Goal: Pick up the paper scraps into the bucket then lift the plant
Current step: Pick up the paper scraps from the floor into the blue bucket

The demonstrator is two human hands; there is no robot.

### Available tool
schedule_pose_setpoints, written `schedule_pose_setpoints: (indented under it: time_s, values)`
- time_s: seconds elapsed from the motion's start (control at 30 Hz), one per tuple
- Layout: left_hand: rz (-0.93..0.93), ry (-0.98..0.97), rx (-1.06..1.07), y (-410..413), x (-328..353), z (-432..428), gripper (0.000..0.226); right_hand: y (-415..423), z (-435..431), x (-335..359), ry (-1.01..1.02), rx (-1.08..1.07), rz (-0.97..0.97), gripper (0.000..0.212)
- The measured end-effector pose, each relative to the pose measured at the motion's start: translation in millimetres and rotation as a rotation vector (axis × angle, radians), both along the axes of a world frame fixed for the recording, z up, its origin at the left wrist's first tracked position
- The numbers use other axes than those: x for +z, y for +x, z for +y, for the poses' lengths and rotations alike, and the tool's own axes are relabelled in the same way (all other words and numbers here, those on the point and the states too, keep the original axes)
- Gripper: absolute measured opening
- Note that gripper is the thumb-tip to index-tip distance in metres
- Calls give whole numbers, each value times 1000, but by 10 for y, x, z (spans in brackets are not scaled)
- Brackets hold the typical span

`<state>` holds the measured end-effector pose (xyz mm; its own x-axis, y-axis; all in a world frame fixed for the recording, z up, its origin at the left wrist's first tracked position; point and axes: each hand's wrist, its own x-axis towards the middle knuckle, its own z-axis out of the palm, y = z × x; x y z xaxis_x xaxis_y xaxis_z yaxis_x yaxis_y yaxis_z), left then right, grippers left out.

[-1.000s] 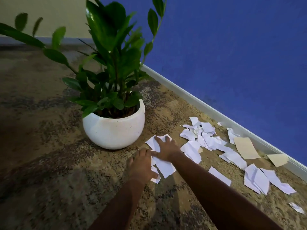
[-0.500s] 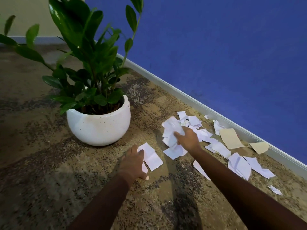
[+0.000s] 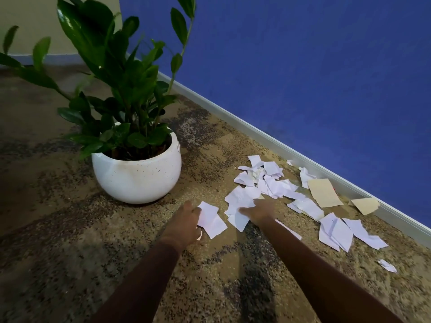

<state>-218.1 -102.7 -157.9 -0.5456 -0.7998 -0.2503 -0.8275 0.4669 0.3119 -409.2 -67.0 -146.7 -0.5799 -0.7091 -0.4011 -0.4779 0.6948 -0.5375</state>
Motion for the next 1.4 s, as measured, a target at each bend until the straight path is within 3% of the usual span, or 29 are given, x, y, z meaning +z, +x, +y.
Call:
schedule_pose_setpoints:
  time_s: [0.23, 0.4, 0.53, 0.63, 0.73, 0.83, 1.2, 1.4]
  values:
    - [321, 167, 251, 20, -81, 7, 24, 79, -12, -76, -154, -38, -169, 66]
    - [473, 238, 410, 100, -86, -35, 15, 23, 23, -8, -287, -234, -539, 59]
    - [624, 283, 523, 198, -66, -85, 21, 21, 63, 84, -216, -206, -859, 26]
    - [769, 454, 608, 214, -26, -67, 17, 138, 100, 100, -167, -139, -945, 7]
    - [840, 623, 686, 194, 29, -50, 4, 342, 114, 68, -123, -109, -997, 9]
    - [857, 764, 709, 185, 118, -31, 8, 557, 114, 77, -134, -106, -1098, 18]
    - [1020, 973, 644, 633, 629, -60, 19, 1090, 81, 480, -188, 3, -1288, 15]
    - [1028, 829, 704, 1067, 864, -157, 29, 1598, 16, 759, -322, -5, -1436, 16]
